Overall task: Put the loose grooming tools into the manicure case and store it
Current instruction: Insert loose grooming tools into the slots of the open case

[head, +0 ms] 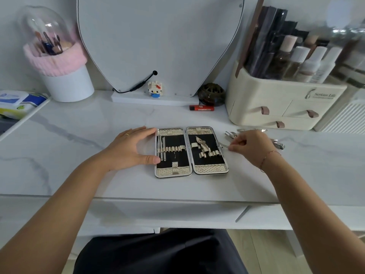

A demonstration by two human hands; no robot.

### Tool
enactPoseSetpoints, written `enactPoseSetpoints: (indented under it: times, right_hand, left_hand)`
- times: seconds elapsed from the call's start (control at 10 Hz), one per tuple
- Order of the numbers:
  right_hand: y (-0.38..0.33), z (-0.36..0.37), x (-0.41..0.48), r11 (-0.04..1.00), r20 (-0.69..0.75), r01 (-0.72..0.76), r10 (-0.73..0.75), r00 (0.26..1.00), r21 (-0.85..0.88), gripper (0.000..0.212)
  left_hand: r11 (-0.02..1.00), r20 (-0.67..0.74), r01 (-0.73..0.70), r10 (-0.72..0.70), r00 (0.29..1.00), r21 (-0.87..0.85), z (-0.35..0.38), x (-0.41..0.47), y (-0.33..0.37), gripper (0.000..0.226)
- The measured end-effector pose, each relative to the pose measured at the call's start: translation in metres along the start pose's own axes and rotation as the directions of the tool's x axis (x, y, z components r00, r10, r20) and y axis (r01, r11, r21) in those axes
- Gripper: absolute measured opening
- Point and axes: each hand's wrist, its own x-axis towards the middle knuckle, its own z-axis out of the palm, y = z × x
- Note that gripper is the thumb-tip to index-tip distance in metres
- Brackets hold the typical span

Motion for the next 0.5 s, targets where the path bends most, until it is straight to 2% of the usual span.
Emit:
enactPoseSetpoints:
  times: [0.3, 0.5]
  right_hand:
    - [-0.0049, -0.0067, -0.0032, 0.998, 0.126, 0.025, -0.018, 0.992, -0.051, 0.01]
    - [-0.0105, -0.0081, -0.0079, 0.986, 0.197, 0.061, -0.03, 0.98, -0.154, 0.015]
  left_hand:
    - [1.0, 0.004, -0.002, 0.002, 1.0, 0.004, -0.0006, -0.0005, 0.0012, 0.117]
    - [1.0, 0.006, 0.007, -0.007, 1.0, 0.002, -0.0016, -0.0012, 0.0032, 0.119]
